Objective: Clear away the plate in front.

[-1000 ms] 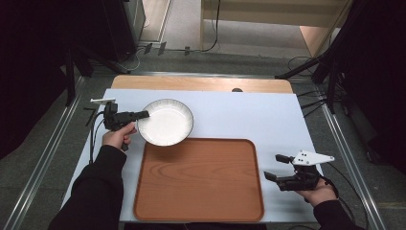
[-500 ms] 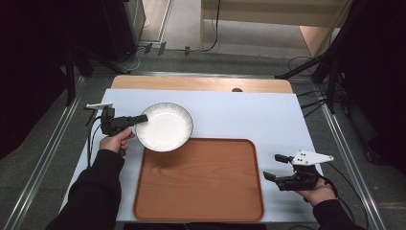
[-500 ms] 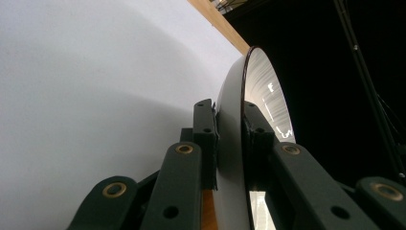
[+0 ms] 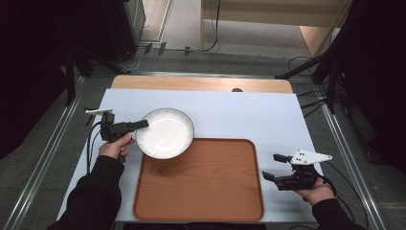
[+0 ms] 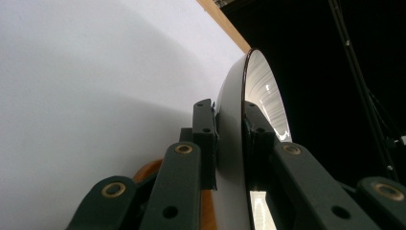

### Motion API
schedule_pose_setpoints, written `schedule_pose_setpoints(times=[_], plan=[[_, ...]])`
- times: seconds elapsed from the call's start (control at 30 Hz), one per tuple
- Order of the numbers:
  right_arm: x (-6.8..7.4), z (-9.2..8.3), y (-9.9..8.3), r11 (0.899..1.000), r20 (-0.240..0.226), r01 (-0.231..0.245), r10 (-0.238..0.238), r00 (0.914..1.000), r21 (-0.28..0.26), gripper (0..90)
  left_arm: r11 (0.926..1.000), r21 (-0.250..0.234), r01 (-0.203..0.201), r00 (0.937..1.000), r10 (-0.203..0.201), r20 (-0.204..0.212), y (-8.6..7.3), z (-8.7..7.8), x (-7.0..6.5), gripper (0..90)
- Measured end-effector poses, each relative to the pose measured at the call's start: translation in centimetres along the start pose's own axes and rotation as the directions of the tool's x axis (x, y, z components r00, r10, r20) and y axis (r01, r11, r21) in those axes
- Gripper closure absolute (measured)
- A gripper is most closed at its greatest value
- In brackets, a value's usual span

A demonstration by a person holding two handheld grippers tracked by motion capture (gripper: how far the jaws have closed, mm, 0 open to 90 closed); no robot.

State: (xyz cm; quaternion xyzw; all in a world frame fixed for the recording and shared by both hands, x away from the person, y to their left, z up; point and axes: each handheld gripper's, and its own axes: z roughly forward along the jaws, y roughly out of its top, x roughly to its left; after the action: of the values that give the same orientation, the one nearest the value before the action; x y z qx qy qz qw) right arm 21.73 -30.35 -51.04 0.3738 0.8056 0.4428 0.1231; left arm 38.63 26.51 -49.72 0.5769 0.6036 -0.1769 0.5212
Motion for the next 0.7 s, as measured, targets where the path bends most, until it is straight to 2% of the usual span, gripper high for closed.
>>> schedule_pose_setpoints(times=[0.13,0.7], plan=[[0.0,0.1,0.0,1.0,0.0,-0.007,0.007,1.0,0.002,19.9,1.0,0.009,0.002,1.0,-0.002,0.001,-0.5,0.3,-0.2,79.8],[0.0,0.1,0.0,1.0,0.001,-0.003,0.003,1.0,0.006,19.9,0.9972,0.064,-0.04,0.9992,0.039,0.006,-2.4,0.9,-1.7,79.7]])
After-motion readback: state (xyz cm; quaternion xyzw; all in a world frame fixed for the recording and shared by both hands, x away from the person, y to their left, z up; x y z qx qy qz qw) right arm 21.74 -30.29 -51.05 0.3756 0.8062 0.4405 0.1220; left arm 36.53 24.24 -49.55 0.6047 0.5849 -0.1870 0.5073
